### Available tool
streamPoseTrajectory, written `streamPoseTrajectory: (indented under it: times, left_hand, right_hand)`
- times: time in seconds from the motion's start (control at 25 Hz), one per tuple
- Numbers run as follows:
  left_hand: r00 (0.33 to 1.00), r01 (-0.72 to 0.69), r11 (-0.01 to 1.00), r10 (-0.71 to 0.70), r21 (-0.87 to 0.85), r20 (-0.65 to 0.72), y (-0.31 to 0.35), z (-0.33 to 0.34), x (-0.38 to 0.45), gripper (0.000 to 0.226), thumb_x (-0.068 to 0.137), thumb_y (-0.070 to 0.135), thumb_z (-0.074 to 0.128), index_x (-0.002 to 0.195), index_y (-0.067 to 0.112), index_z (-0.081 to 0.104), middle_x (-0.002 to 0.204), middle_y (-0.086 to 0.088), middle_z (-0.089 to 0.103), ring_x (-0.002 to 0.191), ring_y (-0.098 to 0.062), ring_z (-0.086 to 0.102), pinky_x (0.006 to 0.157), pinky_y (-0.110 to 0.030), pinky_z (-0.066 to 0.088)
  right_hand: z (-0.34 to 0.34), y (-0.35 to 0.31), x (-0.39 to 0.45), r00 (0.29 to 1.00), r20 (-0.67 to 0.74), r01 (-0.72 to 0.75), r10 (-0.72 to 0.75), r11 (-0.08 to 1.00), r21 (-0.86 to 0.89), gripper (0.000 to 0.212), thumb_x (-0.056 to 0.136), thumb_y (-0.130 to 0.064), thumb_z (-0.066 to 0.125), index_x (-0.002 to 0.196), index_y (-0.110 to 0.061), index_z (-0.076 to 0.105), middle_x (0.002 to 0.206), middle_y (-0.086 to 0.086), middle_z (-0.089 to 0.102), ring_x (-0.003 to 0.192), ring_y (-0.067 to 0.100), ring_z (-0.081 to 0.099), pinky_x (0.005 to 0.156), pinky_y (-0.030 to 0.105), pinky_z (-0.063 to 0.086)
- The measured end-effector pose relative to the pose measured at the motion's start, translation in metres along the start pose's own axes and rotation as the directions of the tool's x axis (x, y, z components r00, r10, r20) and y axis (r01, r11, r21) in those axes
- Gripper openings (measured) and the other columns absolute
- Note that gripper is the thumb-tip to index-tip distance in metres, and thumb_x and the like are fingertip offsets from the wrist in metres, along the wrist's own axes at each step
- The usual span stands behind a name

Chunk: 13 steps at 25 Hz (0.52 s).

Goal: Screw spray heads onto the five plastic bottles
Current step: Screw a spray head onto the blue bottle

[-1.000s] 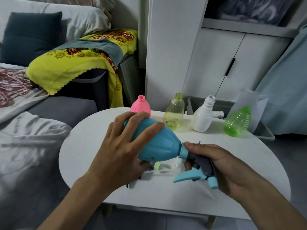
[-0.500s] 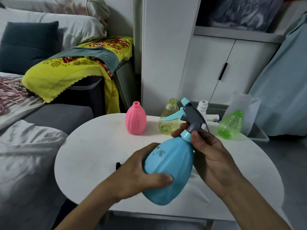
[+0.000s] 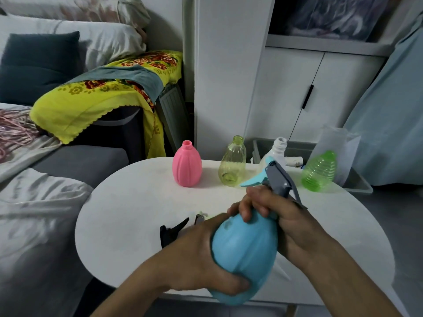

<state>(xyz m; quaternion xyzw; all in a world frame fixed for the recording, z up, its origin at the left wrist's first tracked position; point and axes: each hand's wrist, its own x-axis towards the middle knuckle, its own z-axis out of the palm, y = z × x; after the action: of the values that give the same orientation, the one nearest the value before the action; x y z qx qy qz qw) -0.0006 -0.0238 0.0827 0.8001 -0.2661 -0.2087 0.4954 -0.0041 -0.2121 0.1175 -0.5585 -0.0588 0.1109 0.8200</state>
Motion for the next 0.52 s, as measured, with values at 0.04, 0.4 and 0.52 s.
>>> streamPoseTrajectory:
  times: [0.04, 0.4, 0.52]
  left_hand:
    - [0.996, -0.007, 0.999, 0.011, 0.042, -0.089, 0.002, 0.004, 0.000, 0.084, 0.053, 0.043, 0.087, 0.128, 0.045, 0.049, 0.118, 0.011, 0.066, 0.112, -0.012, 0.062, 0.092, -0.039, 0.054]
    - [0.996, 0.009, 0.963, 0.014, -0.270, 0.086, 0.000, -0.003, 0.002, 0.080, 0.059, 0.026, 0.091, 0.128, 0.041, 0.053, 0.123, 0.005, 0.065, 0.113, -0.019, 0.064, 0.092, -0.044, 0.056]
    - [0.997, -0.059, 0.965, 0.071, -0.257, 0.039, -0.002, 0.002, 0.003, 0.079, 0.060, 0.024, 0.091, 0.130, 0.032, 0.055, 0.121, 0.000, 0.066, 0.112, -0.023, 0.065, 0.090, -0.050, 0.057]
  right_hand:
    - [0.001, 0.000, 0.001, 0.996, -0.084, 0.026, -0.029, 0.999, -0.035, 0.041, 0.077, -0.025, 0.075, 0.049, -0.014, 0.047, 0.057, 0.011, 0.060, 0.079, 0.029, 0.069, 0.075, 0.031, 0.055]
    - [-0.002, 0.000, 0.004, 0.991, 0.006, 0.134, -0.134, 0.990, -0.046, 0.038, 0.082, -0.018, 0.067, 0.050, -0.017, 0.046, 0.055, 0.009, 0.059, 0.077, 0.026, 0.067, 0.086, 0.036, 0.055]
    - [-0.001, -0.001, 0.007, 0.990, 0.009, 0.139, -0.139, 0.987, -0.083, 0.037, 0.077, -0.024, 0.069, 0.049, -0.017, 0.047, 0.054, 0.009, 0.059, 0.078, 0.025, 0.067, 0.079, 0.029, 0.054]
